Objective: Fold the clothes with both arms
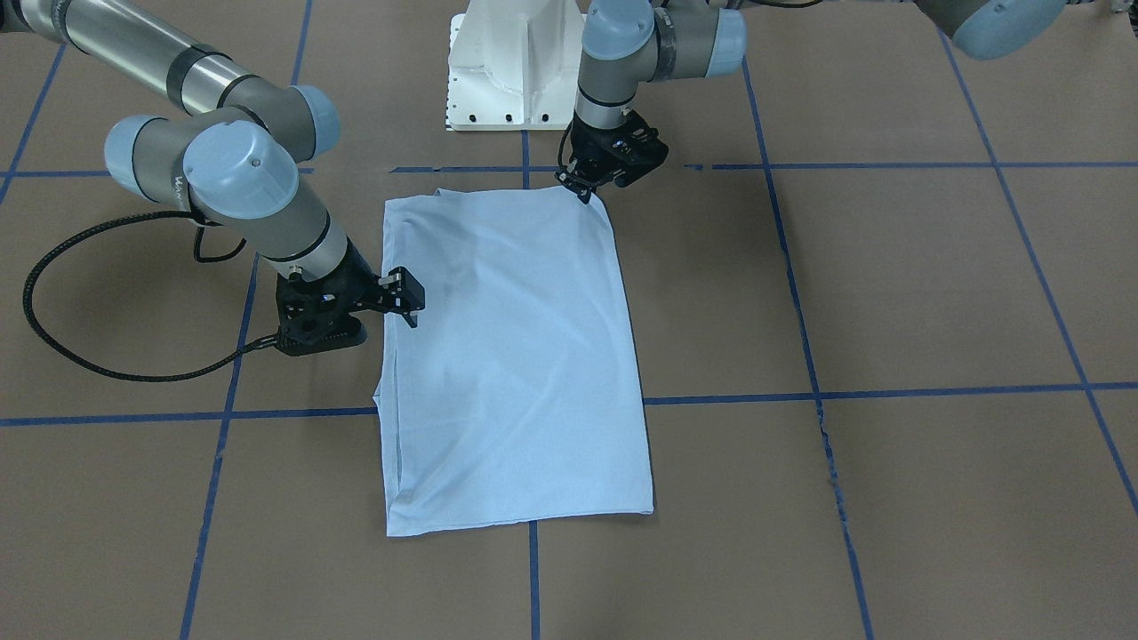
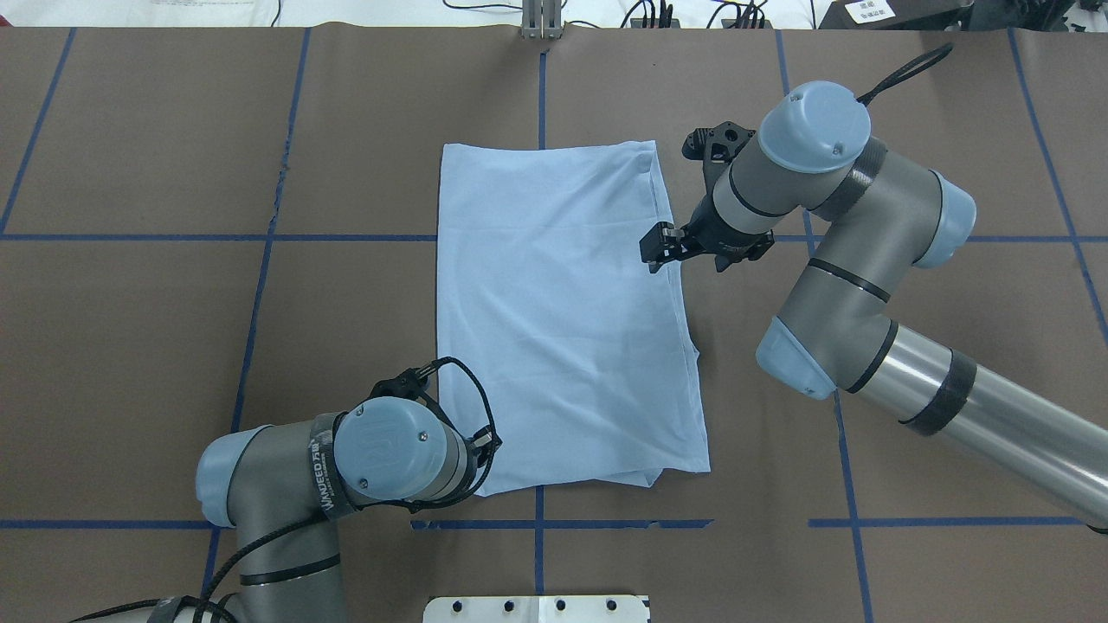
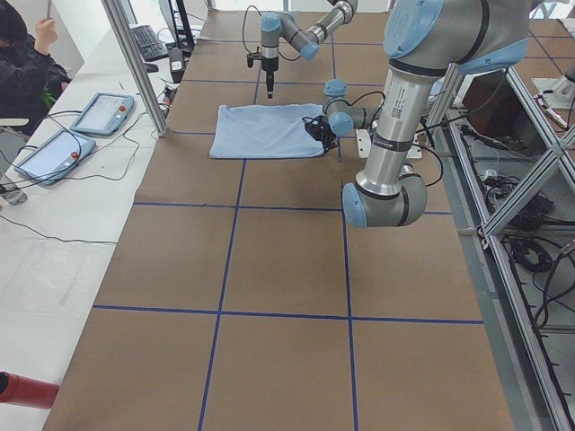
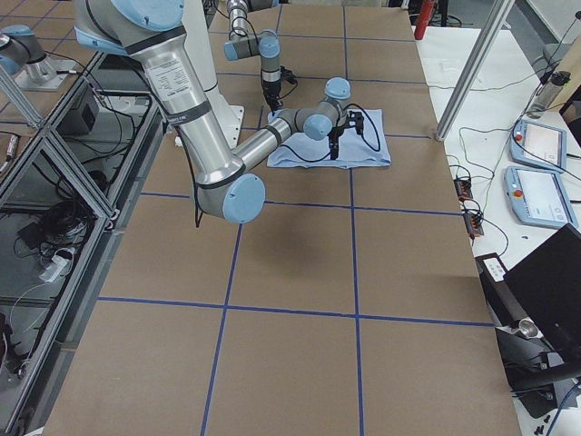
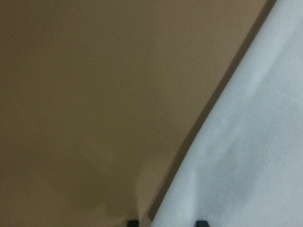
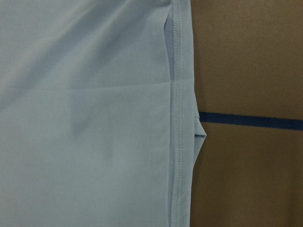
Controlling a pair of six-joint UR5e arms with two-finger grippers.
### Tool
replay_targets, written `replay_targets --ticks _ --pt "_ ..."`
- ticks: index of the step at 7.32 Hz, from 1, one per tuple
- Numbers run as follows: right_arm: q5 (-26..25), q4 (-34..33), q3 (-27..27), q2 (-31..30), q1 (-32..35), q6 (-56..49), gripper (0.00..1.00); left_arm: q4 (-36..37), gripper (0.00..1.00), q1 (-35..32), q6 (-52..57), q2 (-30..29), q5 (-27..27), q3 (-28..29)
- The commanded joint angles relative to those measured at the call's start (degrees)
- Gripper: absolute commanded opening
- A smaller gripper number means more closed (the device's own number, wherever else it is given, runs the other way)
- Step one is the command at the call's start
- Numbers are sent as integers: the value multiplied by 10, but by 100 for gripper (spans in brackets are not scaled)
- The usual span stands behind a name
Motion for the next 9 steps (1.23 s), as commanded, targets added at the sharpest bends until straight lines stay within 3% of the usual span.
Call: replay_targets --ticks 1,3,6,8,9 --pt "-1 0 2 -1 -1 4 100 1 0 -3 7 1 -1 -10" --pt "-11 0 15 0 -22 88 100 1 0 -3 9 22 -3 -47" --pt "-110 -9 131 -59 -140 314 100 1 0 -2 27 21 -6 -49" --pt "-167 -91 156 -67 -212 384 100 1 0 -2 27 18 -7 -49" --pt "-194 -99 156 -71 -236 388 100 1 0 -1 27 16 -7 -50"
